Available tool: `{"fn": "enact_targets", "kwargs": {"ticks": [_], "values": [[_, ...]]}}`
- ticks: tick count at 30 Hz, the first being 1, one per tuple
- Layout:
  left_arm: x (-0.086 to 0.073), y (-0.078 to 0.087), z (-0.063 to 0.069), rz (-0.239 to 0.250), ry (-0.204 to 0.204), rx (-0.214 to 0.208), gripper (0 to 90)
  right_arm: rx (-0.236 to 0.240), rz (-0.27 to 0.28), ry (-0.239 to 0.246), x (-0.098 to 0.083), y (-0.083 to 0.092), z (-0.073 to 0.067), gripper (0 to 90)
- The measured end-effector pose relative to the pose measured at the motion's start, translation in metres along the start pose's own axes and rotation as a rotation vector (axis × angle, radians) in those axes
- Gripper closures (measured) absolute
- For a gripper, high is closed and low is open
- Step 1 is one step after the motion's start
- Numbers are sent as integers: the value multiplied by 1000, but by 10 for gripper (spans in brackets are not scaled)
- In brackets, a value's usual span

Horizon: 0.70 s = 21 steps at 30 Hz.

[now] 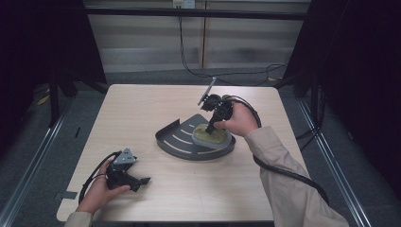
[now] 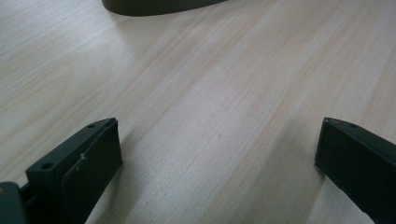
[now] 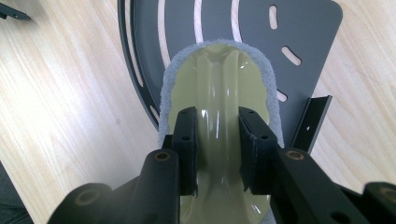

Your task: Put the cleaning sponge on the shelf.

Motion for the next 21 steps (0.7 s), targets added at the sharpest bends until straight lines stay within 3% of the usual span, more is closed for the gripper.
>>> {"fn": "enact_targets", "kwargs": {"ticks": [21], "values": [[0, 0, 0, 1, 0, -1, 0, -11, 8, -60, -4, -18, 18, 704]]}}
Point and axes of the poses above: each handheld gripper's, and its own axes: y roughly backward along the jaws, x roughly out of its top, z roughly to its right, the point moved 3 cm from there along -y, roughly forward along the jaws, and after that the axes turned 4 degrees about z, right-handed, at the moved point
